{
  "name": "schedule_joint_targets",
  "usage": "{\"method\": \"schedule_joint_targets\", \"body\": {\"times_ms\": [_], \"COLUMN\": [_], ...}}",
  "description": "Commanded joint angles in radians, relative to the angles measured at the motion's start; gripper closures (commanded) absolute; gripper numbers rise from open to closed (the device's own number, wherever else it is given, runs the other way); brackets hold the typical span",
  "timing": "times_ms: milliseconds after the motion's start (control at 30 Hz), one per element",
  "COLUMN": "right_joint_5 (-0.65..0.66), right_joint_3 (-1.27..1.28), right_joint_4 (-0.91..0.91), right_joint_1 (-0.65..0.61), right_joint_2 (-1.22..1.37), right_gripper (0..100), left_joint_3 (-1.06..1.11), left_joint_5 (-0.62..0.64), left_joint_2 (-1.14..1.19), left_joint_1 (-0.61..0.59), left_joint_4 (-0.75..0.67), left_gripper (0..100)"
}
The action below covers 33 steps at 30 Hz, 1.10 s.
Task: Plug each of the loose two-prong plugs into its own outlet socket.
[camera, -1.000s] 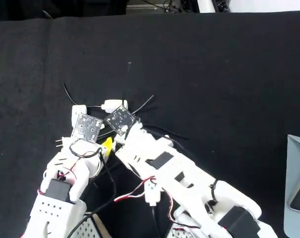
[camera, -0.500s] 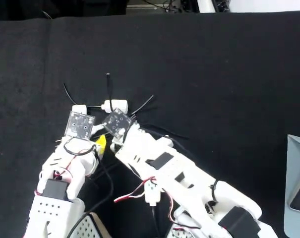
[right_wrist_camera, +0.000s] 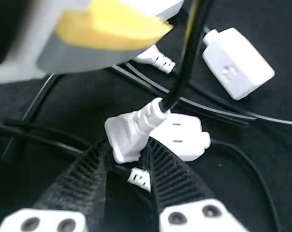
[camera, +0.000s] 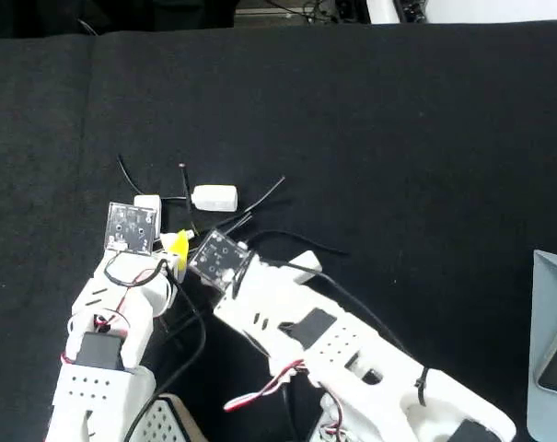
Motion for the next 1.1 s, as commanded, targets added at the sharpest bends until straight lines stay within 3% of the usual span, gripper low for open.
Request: {"method": "schedule_joint_targets", "body": {"times_ms": [0,167,367,500,700,967,1067], "right_joint_5": [0.006,0.002,-0.034,-0.130,-0.163,-0.164,-0.222], "right_joint_3": [-0.047,-0.045,-0.082,-0.183,-0.331,-0.414,-0.512], "right_joint_4": [0.023,0.031,0.153,0.338,0.568,0.628,0.674], "right_joint_1": [-0.035,-0.034,-0.029,-0.028,-0.028,-0.028,-0.028], "right_joint_2": [-0.028,-0.028,-0.028,-0.027,-0.027,0.005,0.111], "right_gripper": [98.3,98.1,88.8,89.0,88.9,89.0,88.9], "left_joint_3": [-0.015,-0.025,-0.019,-0.077,-0.120,-0.120,-0.120], "left_joint_5": [0.009,-0.002,-0.078,-0.077,-0.075,-0.075,-0.075], "left_joint_2": [-0.009,-0.009,-0.009,-0.011,-0.011,-0.011,-0.011], "left_joint_1": [0.033,0.085,0.070,-0.054,-0.237,-0.277,-0.278], "left_joint_4": [-0.008,0.051,0.061,0.129,0.186,0.184,0.184], "left_gripper": [82,82,82,82,83,83,83]}}
